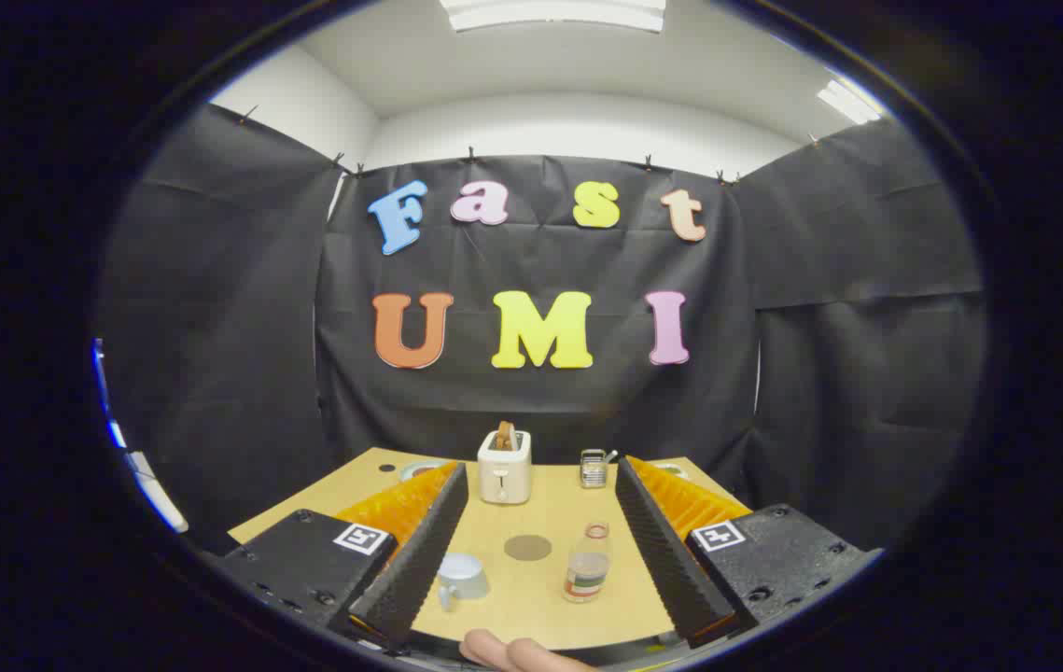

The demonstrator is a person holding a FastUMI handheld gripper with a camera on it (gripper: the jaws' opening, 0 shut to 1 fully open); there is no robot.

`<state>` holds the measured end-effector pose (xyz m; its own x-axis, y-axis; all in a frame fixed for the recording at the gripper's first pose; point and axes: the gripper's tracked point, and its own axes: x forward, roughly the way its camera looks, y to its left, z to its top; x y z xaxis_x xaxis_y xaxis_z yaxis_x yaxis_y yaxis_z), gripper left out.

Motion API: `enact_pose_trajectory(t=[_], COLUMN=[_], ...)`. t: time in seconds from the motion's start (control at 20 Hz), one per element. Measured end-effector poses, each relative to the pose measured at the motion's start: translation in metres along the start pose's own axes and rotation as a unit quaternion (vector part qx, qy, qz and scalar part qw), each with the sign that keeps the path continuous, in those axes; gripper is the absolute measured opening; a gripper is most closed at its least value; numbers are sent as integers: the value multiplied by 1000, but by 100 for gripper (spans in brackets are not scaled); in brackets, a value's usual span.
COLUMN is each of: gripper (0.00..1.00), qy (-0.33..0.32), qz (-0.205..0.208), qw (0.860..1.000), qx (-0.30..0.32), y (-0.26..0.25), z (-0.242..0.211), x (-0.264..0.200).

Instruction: Take the bottle from table, then pour the juice into the cup, finally place the bottle on the coaster

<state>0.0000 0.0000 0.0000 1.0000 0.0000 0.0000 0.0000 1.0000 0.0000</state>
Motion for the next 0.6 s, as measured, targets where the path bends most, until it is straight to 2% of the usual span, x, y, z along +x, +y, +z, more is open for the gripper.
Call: enact_pose_trajectory(t=[0.6], gripper=[100], qy=[-23], qz=[-13], qw=[1000], qx=[-9], y=[-6], z=[-1], x=[1])
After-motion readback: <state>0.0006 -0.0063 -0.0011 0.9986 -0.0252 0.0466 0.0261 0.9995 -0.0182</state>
